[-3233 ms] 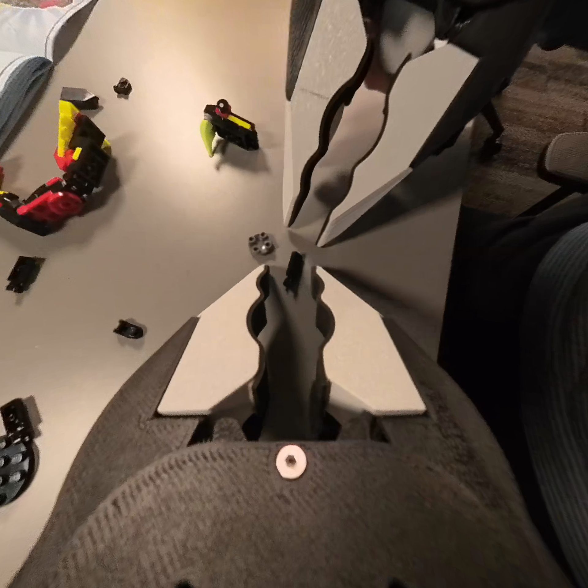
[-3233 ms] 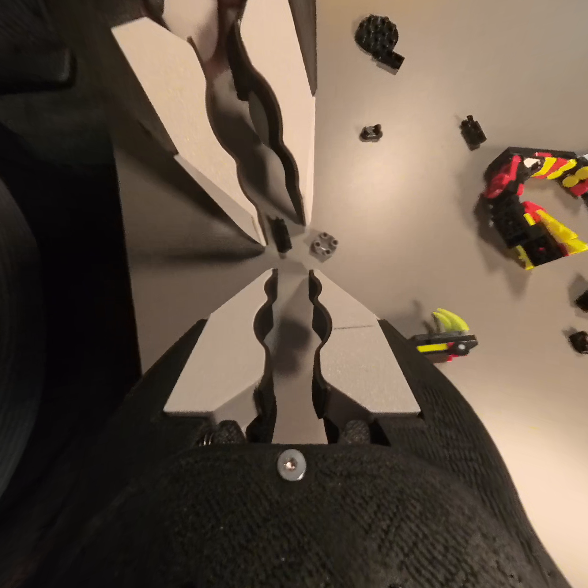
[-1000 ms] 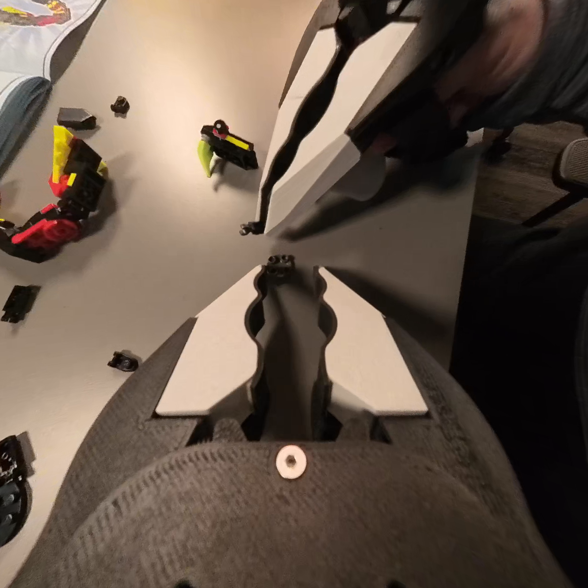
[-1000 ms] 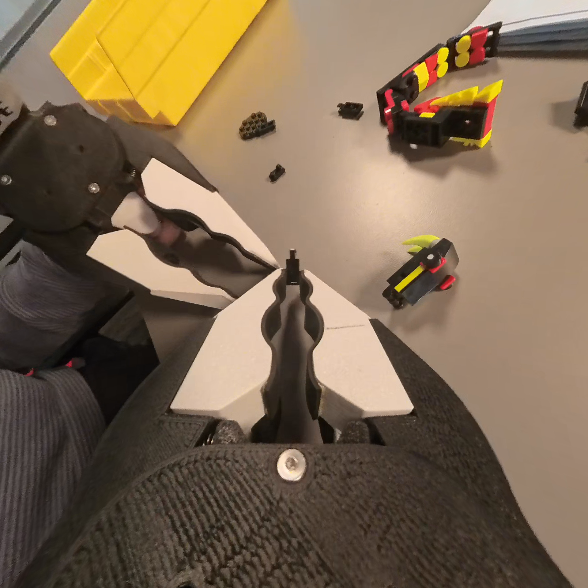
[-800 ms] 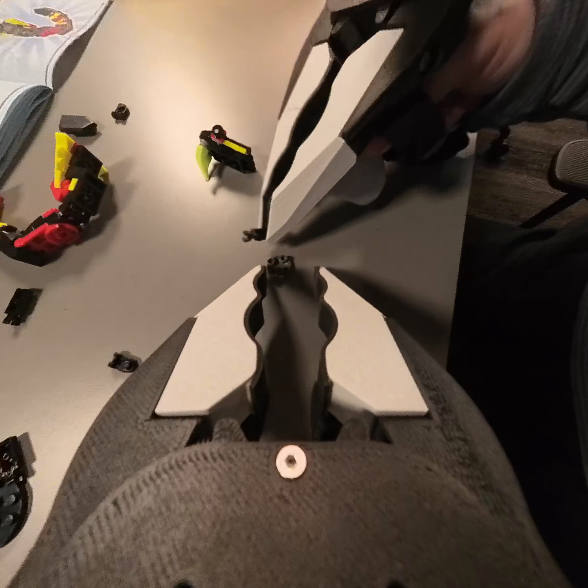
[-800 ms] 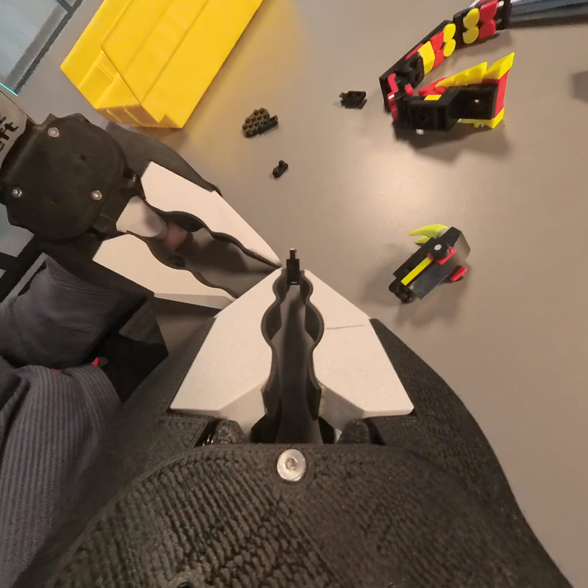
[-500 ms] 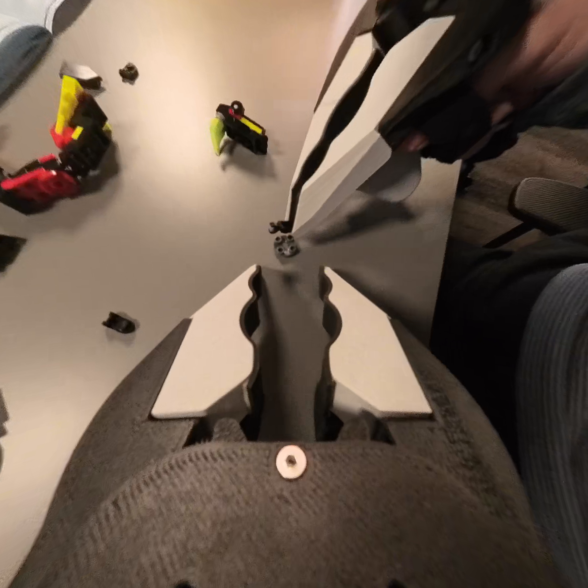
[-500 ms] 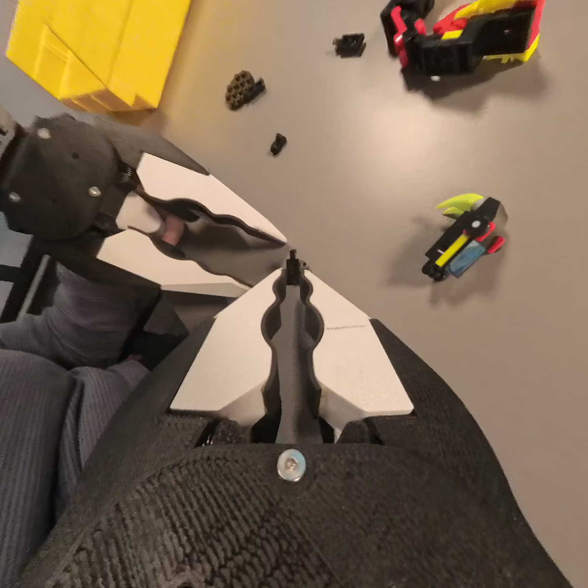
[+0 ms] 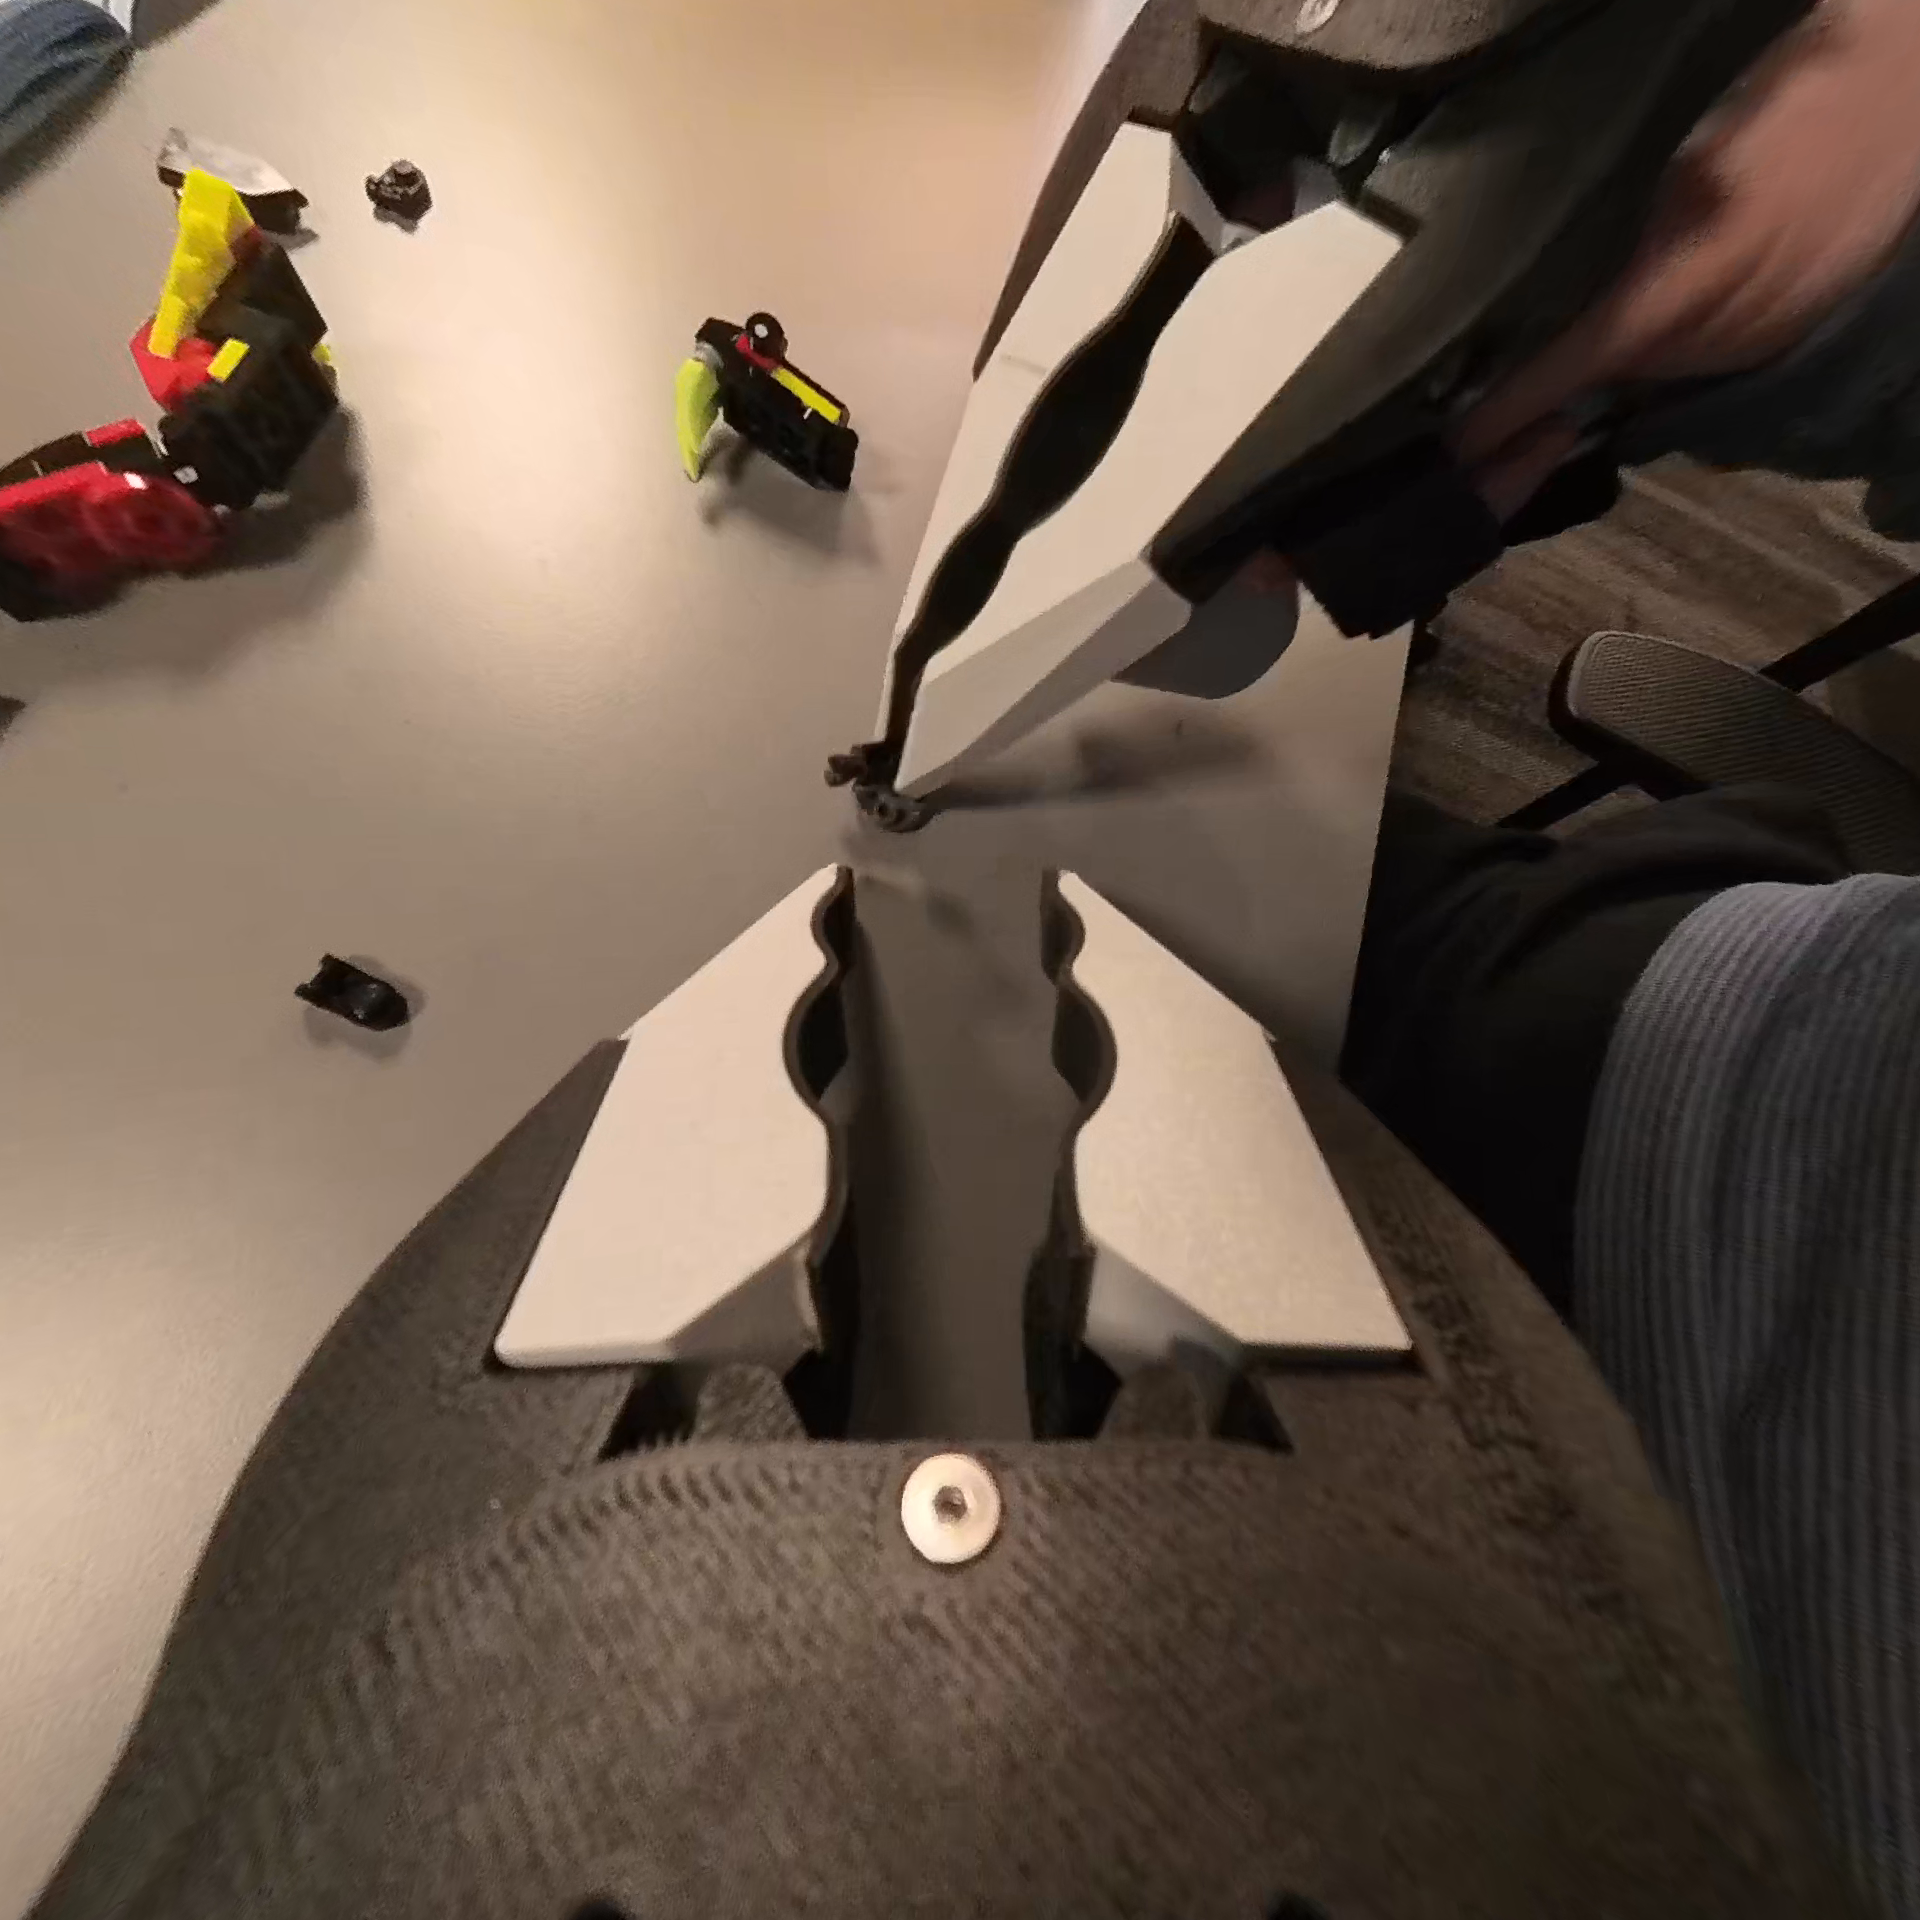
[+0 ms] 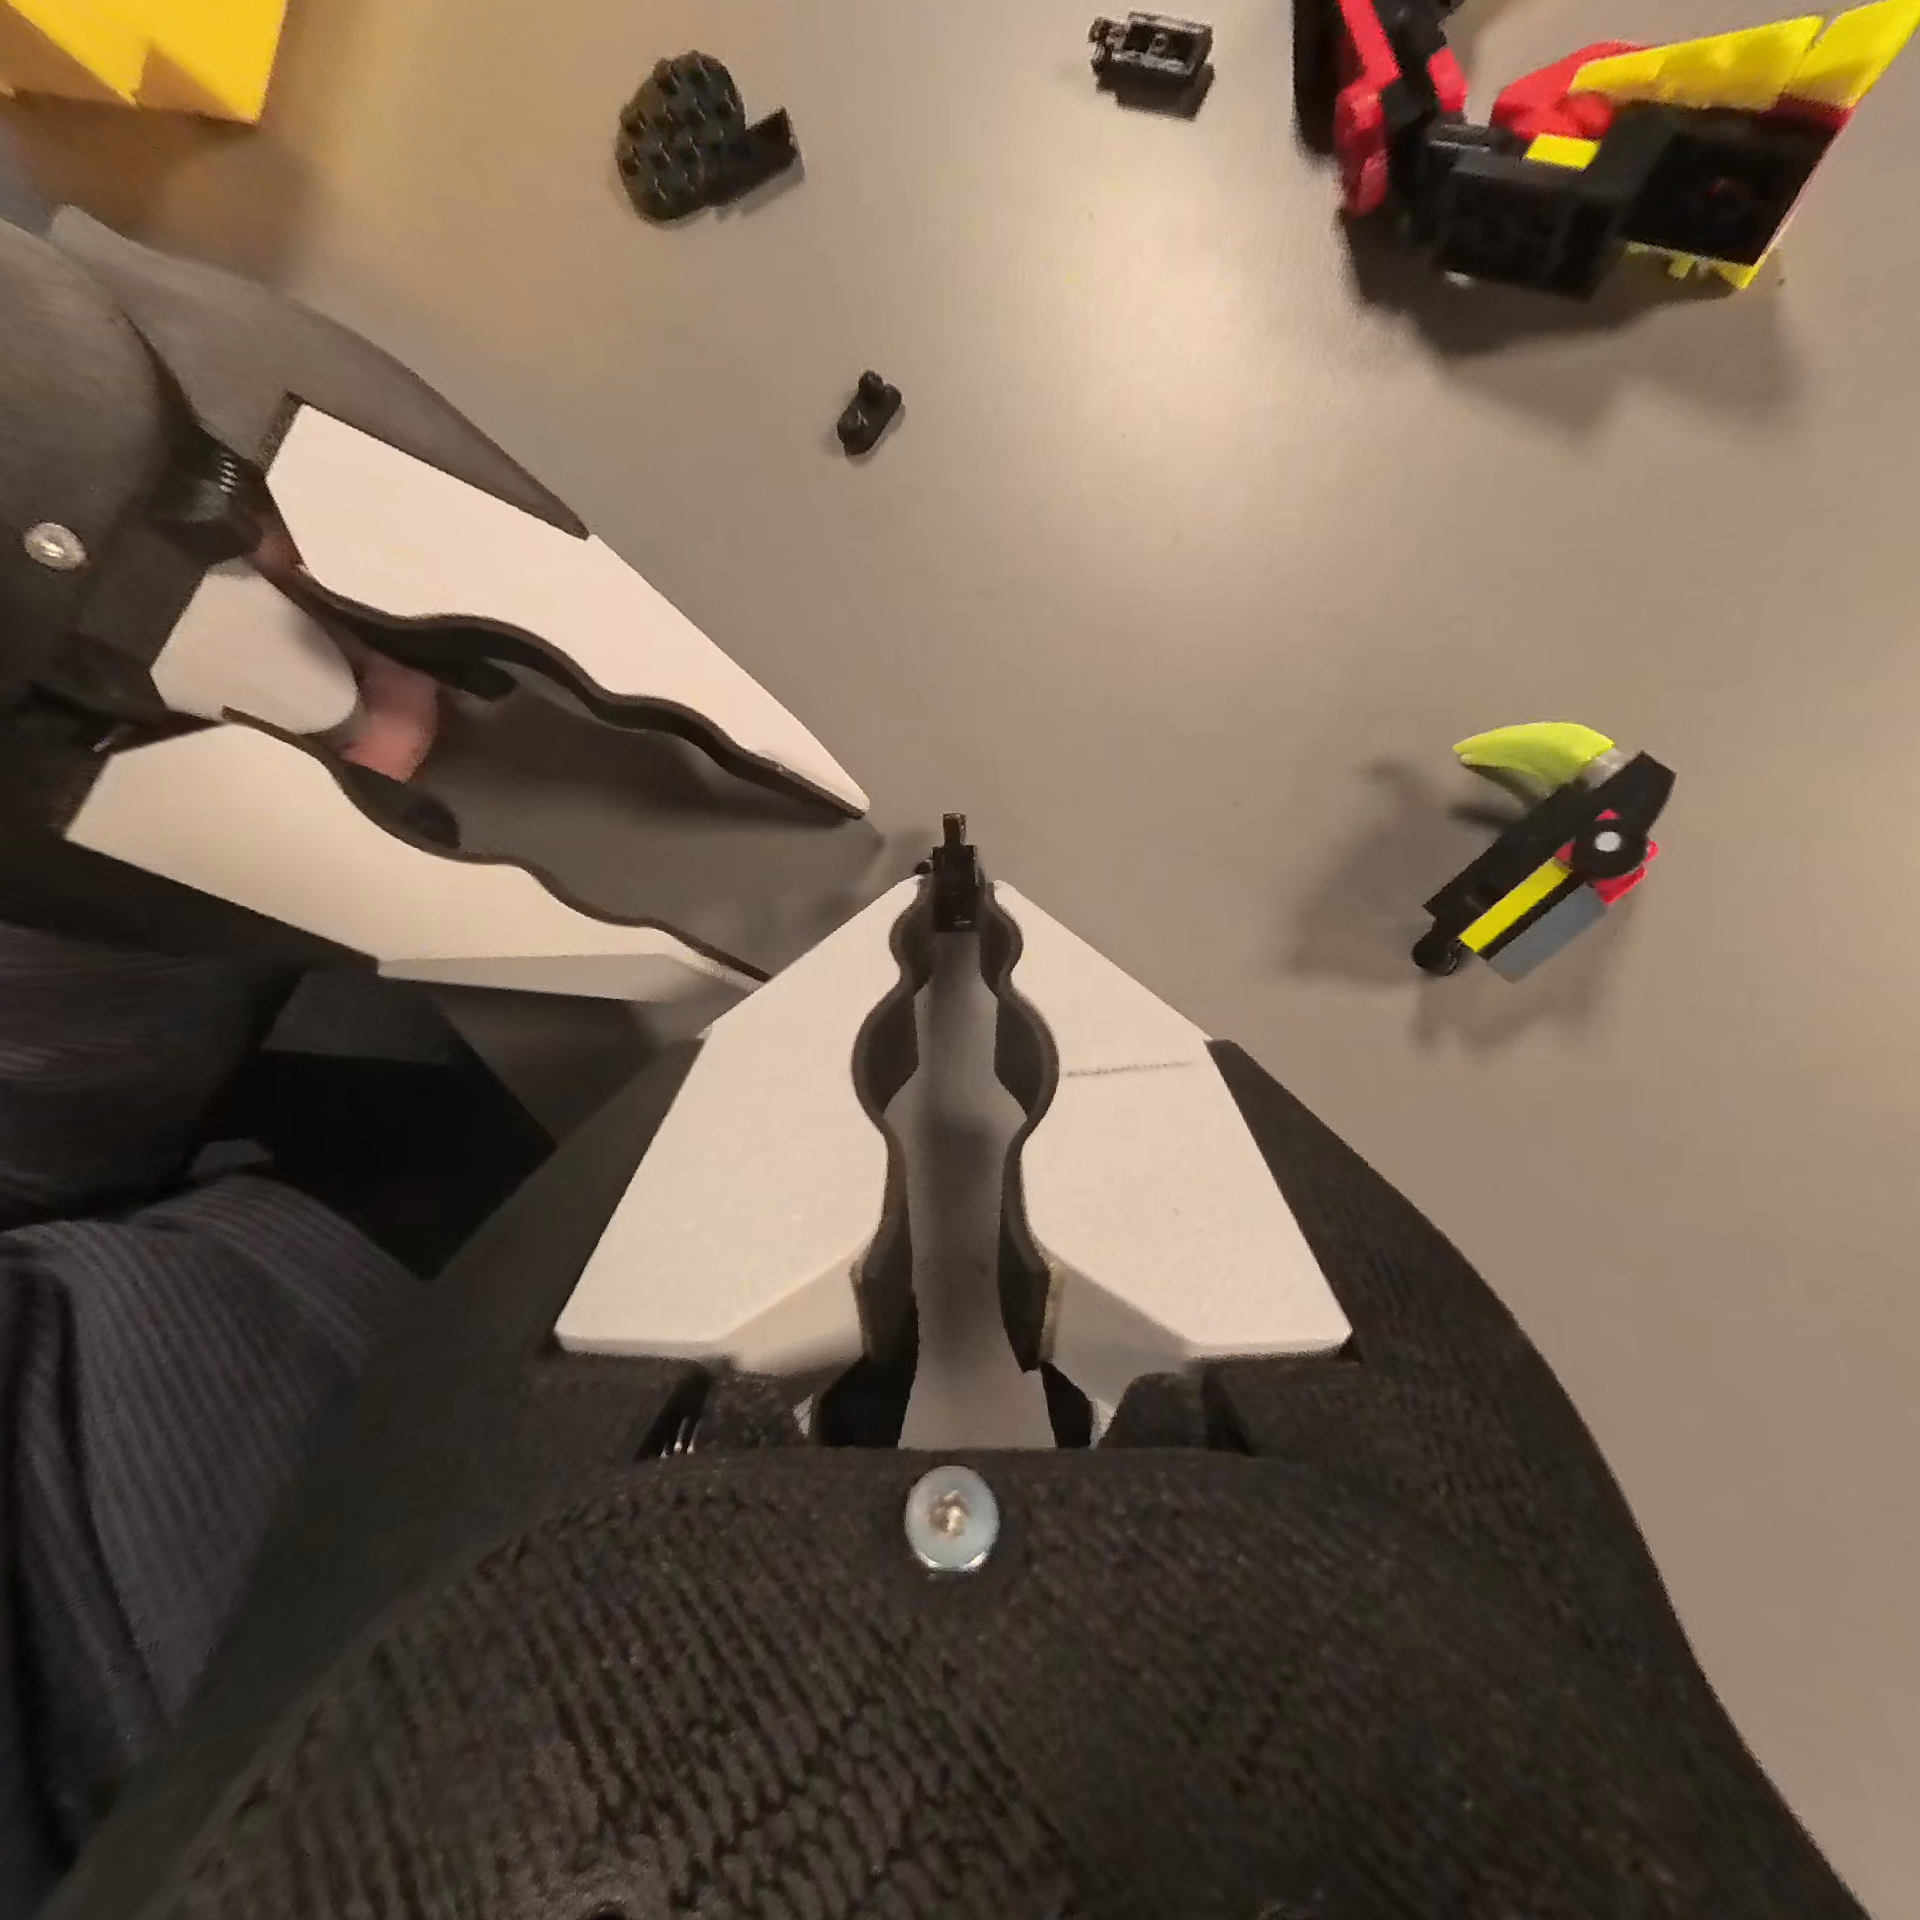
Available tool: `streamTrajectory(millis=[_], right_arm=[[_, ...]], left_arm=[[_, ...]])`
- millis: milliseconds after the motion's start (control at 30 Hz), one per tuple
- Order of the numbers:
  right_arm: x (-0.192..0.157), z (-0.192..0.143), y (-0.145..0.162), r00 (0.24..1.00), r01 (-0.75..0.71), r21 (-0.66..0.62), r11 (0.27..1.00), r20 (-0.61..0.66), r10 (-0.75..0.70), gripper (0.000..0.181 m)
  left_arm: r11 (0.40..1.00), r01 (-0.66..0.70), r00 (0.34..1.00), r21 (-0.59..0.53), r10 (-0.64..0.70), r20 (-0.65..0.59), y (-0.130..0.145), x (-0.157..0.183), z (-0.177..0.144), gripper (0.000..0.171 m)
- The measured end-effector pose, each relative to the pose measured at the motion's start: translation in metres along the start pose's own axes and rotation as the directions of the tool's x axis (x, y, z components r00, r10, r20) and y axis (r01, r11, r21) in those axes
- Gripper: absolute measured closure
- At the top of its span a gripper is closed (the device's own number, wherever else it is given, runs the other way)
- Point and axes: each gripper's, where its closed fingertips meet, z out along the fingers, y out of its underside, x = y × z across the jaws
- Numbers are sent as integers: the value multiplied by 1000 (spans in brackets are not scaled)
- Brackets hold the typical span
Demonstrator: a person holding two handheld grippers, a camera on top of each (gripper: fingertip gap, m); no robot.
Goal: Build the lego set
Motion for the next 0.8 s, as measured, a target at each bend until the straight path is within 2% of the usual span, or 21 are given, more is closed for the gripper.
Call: streamTrajectory(millis=[567, 800], right_arm=[[-2, -1, 3, 990, 136, 23, 990, -44, -135, 152], [-1, 2, 2, 966, 237, 3, 971, -107, -235, 157]], left_arm=[[1000, 13, 1000, 6, -13, -11, -1, 0, -1, 137], [999, 41, 998, 13, -40, -42, -1, 2, -3, 137]])
